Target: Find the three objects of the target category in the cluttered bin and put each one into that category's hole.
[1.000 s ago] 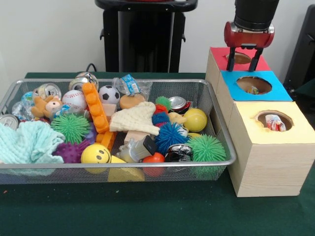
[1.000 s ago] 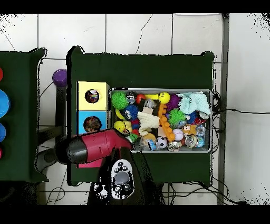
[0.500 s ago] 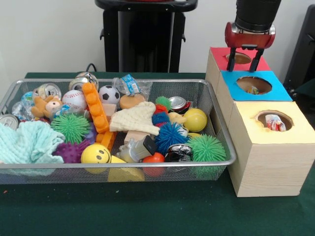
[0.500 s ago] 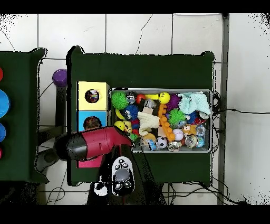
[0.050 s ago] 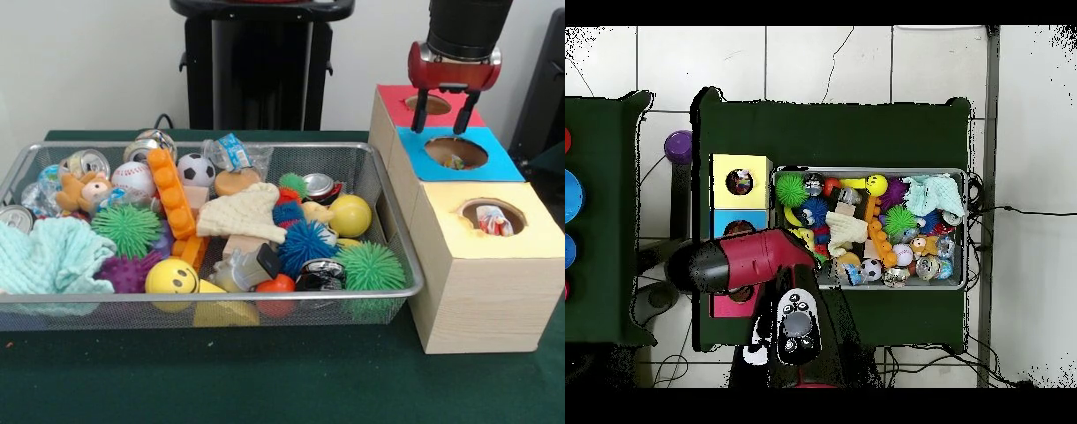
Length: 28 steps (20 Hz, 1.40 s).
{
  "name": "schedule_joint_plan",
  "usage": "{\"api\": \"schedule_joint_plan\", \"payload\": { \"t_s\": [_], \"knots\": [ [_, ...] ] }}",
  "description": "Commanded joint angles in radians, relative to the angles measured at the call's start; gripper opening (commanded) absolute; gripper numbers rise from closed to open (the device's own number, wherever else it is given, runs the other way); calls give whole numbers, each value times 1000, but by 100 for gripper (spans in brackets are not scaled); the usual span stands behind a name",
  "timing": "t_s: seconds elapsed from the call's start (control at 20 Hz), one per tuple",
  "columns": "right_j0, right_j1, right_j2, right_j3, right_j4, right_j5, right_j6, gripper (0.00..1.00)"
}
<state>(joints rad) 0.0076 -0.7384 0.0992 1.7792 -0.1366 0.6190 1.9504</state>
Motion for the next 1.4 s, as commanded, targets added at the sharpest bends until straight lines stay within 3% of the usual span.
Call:
{"api": "schedule_joint_plan", "payload": {
  "t_s": [0.05,0.25,0.4,0.85,1.4],
  "knots": [
    [-17,-1,15,-95,50,168,110,100],
    [8,-29,7,-123,62,242,129,100],
    [6,-29,10,-118,64,236,127,100],
    [19,25,-4,-83,45,89,152,100],
    [41,33,-23,-78,47,49,174,100]
  ]
}}
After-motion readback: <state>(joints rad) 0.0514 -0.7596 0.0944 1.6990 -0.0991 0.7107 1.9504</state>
